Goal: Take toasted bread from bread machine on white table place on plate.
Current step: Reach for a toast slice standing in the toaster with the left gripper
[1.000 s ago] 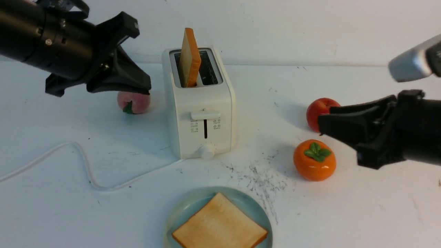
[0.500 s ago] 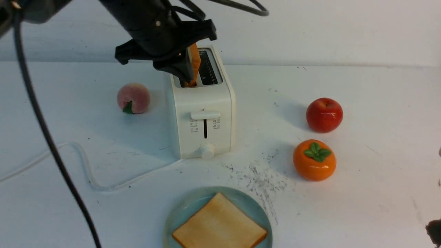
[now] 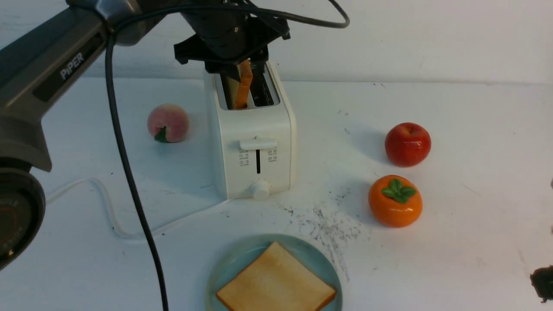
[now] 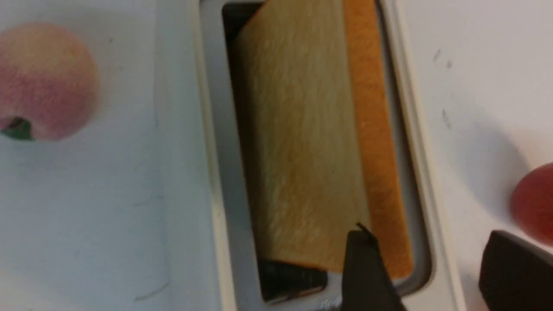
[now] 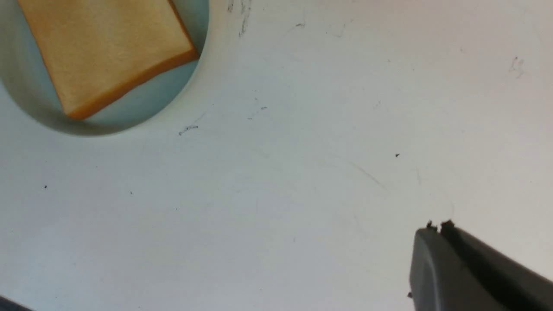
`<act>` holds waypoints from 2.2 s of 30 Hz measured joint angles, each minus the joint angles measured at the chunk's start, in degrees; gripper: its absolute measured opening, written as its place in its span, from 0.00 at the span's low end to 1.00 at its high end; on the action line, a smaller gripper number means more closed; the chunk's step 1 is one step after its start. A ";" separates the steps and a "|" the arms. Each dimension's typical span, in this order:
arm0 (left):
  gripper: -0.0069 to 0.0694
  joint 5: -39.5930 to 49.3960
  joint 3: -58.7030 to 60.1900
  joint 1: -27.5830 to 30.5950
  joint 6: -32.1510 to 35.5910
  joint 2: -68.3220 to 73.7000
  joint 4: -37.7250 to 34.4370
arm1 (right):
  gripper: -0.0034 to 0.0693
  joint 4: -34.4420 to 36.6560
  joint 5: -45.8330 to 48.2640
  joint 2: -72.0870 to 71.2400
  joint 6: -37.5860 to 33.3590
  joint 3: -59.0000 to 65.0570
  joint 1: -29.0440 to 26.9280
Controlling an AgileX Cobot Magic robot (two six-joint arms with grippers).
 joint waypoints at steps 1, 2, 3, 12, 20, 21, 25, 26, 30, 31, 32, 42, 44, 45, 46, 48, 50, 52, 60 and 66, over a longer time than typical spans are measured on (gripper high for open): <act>0.65 -0.66 0.00 0.00 0.00 0.30 0.00 | 0.04 0.07 0.00 0.00 0.00 0.00 0.00; 0.65 -0.90 -0.06 0.00 0.00 0.37 0.00 | 0.04 0.13 0.00 0.00 0.00 0.00 0.00; 0.68 -1.32 -0.08 0.00 0.14 1.01 0.32 | 0.05 0.11 0.00 0.00 0.00 0.00 0.00; 0.68 -0.58 -0.08 0.00 0.42 3.14 5.55 | 0.05 0.48 0.00 0.00 0.00 0.00 0.00; 0.54 -5.09 -0.08 0.00 0.42 3.14 7.06 | 0.06 0.56 -0.06 0.00 0.00 0.00 0.00; 0.51 -5.71 -0.08 0.00 0.42 3.14 7.18 | 0.06 0.56 -0.01 0.00 0.00 0.00 0.00; 0.34 -6.00 -0.08 0.00 0.42 3.17 7.69 | 0.06 0.56 0.06 0.00 0.00 0.00 0.00; 0.27 -6.00 -0.08 0.00 0.42 3.28 7.80 | 0.07 0.68 0.26 0.00 0.00 0.00 0.00; 0.12 -5.89 -0.15 -0.05 0.42 3.80 8.52 | 0.07 0.76 0.81 0.00 0.00 0.00 0.00; 0.11 -5.72 -0.15 -0.06 0.42 3.84 8.64 | 0.07 0.76 0.86 0.00 0.00 0.00 0.00; 0.11 -5.42 -0.15 -0.06 0.42 3.84 8.82 | 0.08 0.76 0.86 -0.01 0.00 0.00 0.00; 0.11 -0.19 -1.48 -0.11 0.56 2.54 9.15 | 0.09 1.18 0.86 -0.06 0.00 0.18 0.00; 0.11 0.78 -1.50 -0.11 0.60 1.75 9.16 | 0.09 1.29 0.81 -0.06 0.00 0.18 0.00; 0.11 1.03 -1.50 -0.11 0.60 1.43 9.16 | 0.09 1.35 0.81 -0.06 0.00 0.18 0.00; 0.11 1.16 -1.50 -0.11 0.60 1.23 9.22 | 0.09 1.44 0.81 -0.06 0.00 0.18 0.00; 0.11 1.48 -1.55 -0.11 0.60 0.97 9.83 | 0.09 1.49 0.81 -0.06 0.00 0.18 0.00; 0.10 1.59 -1.68 -0.11 0.60 0.97 10.44 | 0.09 1.55 0.81 -0.06 0.00 0.18 0.00; 0.10 1.73 -1.68 -0.11 0.60 0.97 10.76 | 0.09 1.60 0.81 -0.06 0.00 0.18 0.00; 0.10 2.81 -1.85 -0.11 0.60 2.65 11.35 | 0.09 2.03 0.81 -0.06 0.00 0.18 0.00; 0.24 2.81 -2.01 -0.18 0.39 3.41 12.73 | 0.10 2.03 0.81 -0.06 0.00 0.18 0.00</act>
